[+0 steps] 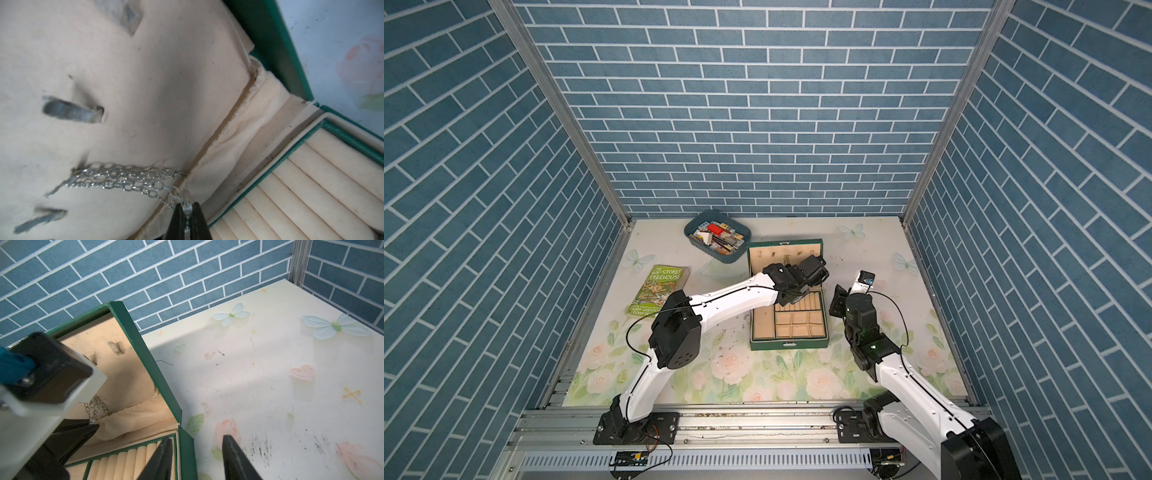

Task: Put jewelry chain into jewelry box
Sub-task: Adjust the necklace in the storage slot.

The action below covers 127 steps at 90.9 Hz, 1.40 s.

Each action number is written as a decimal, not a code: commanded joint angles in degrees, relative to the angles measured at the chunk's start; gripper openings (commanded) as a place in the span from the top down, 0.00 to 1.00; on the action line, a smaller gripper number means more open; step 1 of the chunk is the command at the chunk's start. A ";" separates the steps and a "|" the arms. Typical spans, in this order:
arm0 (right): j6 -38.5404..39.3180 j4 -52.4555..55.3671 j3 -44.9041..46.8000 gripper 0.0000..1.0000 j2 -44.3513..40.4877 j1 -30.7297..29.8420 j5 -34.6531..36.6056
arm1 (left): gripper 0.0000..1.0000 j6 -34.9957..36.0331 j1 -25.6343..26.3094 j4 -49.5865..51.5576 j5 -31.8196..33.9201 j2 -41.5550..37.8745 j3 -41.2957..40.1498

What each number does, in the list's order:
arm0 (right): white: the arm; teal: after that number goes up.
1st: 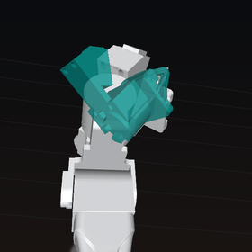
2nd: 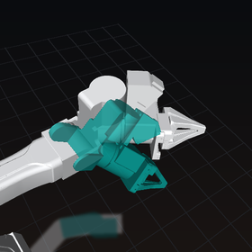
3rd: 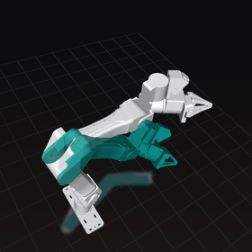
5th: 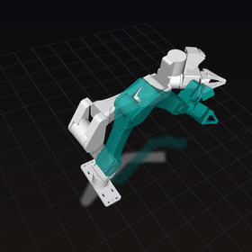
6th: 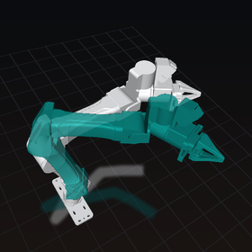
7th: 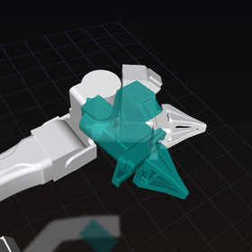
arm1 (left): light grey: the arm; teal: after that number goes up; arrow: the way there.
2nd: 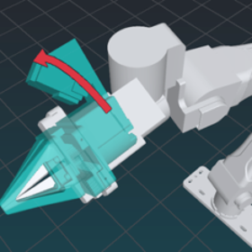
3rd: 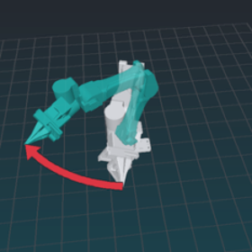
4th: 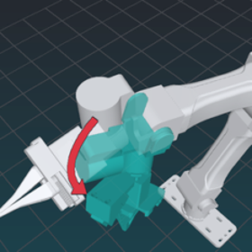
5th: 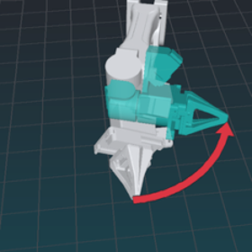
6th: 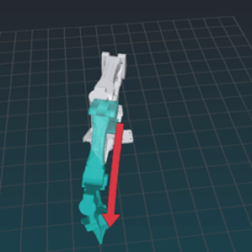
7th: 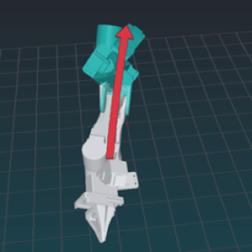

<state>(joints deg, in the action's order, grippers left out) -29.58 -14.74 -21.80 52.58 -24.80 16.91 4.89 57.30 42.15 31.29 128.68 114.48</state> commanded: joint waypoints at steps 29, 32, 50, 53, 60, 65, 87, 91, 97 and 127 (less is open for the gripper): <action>1.12 -0.44 -1.03 0.56 -0.90 0.28 1.15 | 1.00 -0.31 0.80 0.73 1.17 -3.64 1.06; 1.11 -0.37 -1.05 0.56 -0.90 0.28 1.19 | 1.00 -0.27 0.79 0.69 1.15 -3.44 0.91; 1.19 -0.28 -0.80 0.56 -1.14 0.28 1.37 | 1.00 -0.05 0.79 0.47 1.31 -1.65 0.13; 1.22 -0.34 -0.79 0.56 -1.12 0.28 1.44 | 0.98 0.01 0.80 0.48 1.36 -1.18 0.13; 1.26 -0.29 -0.77 0.56 -1.15 0.28 1.51 | 0.93 0.19 0.70 0.32 1.40 -0.25 0.19; 1.36 -0.36 -0.76 0.56 -1.11 0.28 1.54 | 0.92 0.34 0.68 0.30 1.45 0.25 0.30; 1.46 -0.45 -0.78 0.56 -1.25 0.28 1.55 | 0.85 0.68 0.27 -0.09 2.24 1.69 0.73; 1.46 -0.38 -0.79 0.56 -1.24 0.28 1.63 | 0.82 0.65 0.22 -0.14 2.26 1.89 0.69; 1.53 -0.41 -0.75 0.56 -1.32 0.28 1.62 | 0.82 0.66 0.12 -0.18 2.15 2.05 0.58; 1.60 -0.35 -1.03 0.56 -1.39 0.26 1.81 | 0.76 0.35 0.07 -0.38 2.08 0.64 -0.23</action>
<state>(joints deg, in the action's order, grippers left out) -29.56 -14.74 -21.80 52.05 -24.80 17.56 5.61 57.60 41.67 32.53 129.88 114.48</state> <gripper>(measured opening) 0.443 0.224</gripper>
